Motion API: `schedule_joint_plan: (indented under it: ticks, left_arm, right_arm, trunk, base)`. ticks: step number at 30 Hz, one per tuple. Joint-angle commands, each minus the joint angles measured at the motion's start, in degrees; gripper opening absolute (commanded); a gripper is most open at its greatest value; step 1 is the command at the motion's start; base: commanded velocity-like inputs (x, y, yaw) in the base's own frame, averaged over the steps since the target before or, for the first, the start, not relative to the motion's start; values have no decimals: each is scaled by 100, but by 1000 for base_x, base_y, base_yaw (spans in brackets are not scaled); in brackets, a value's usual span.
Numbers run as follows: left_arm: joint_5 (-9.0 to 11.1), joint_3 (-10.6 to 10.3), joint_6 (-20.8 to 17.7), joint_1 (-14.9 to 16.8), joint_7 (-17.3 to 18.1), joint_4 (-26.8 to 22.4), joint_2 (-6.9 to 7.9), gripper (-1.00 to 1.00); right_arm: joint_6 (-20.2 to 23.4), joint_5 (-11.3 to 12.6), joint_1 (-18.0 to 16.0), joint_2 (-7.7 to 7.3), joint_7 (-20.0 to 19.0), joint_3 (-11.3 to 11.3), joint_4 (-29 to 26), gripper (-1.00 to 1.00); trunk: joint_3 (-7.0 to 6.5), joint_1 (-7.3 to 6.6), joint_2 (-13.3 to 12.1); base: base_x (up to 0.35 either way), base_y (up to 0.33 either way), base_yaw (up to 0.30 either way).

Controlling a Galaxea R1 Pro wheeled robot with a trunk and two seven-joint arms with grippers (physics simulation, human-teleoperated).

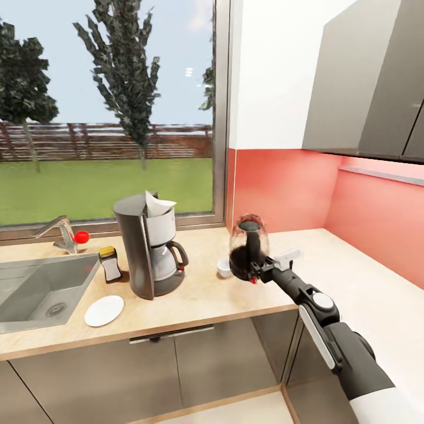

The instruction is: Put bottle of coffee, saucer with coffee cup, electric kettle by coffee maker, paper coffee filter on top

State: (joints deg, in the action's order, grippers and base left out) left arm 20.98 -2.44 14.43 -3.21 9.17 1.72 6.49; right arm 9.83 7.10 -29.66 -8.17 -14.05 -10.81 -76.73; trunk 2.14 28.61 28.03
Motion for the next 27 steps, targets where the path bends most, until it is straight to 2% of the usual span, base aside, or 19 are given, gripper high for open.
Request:
schedule_joint_plan:
  ticks: [1, 2, 4, 16, 24, 27]
  left_arm:
    - [63, -20, 18, 4, 35, 13, 1, 100]
    - [61, -22, 5, 5, 33, 35, 1, 100]
    - [57, -27, -14, 4, 33, 71, 1, 100]
    - [56, -28, -25, 4, 32, 83, 1, 100]
    - [56, -28, -36, 4, 32, 91, 1, 100]
    - [56, -28, -37, 4, 32, 92, -5, 100]
  right_arm:
    - [37, 48, -5, 45, 1, 0, -17, -100]
    - [37, 47, -5, 109, -1, 0, -42, -100]
    - [37, 46, -5, 127, -1, 0, -61, -100]
    - [30, 46, -5, 132, 16, 0, -62, -100]
    - [28, 43, -5, 132, 25, 1, -51, -100]
    - [25, 40, -5, 132, 33, 1, -61, -100]
  trunk:
    - [10, 3, 11]
    - [10, 3, 11]
    - [10, 3, 11]
    - [10, 3, 11]
    - [10, 3, 11]
    - [10, 3, 11]
  base:
    - [0, 0, 0]
    - [0, 0, 0]
    - [144, 7, 0]
    - [311, 64, 0]
    - [140, 11, 0]
    - [205, 0, 181]
